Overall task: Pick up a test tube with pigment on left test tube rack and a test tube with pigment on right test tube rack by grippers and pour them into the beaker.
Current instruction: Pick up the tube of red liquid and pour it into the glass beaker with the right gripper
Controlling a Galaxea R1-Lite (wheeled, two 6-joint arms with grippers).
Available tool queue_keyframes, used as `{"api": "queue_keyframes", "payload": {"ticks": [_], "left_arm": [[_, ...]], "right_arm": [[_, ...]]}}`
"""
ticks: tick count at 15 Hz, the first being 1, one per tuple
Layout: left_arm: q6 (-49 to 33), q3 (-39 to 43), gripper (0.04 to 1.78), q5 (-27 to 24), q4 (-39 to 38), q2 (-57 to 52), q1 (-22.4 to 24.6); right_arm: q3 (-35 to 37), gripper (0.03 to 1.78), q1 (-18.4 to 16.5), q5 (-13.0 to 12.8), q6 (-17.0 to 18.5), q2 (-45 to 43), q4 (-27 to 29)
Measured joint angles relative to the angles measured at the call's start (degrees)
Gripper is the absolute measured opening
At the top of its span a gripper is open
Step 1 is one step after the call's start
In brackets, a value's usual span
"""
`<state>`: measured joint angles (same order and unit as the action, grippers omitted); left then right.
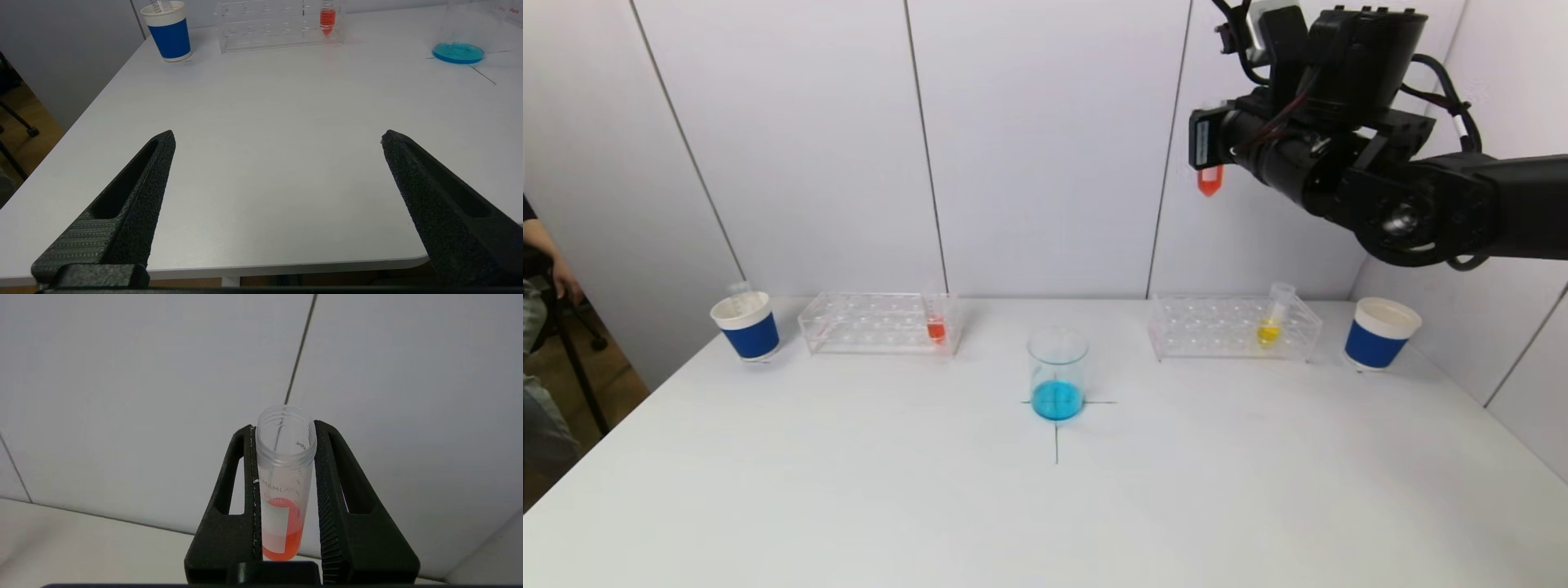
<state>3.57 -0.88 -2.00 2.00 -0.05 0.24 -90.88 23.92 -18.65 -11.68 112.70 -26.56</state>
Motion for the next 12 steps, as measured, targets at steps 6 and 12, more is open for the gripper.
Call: {"api": "queue_keyframes", "payload": {"ticks": [6,12], "left_arm": [[0.00,0.00,1.76,-0.01,0.01,0.00,0.02],[0.00,0.00,1.76,0.00,0.00,0.00,0.00]], "right_arm": [[-0.77,0.45,2.05,8.84,-6.49,-0.40,2.06],[5.55,0.45,7.22,16.45,-10.84,-1.07,3.56]]}}
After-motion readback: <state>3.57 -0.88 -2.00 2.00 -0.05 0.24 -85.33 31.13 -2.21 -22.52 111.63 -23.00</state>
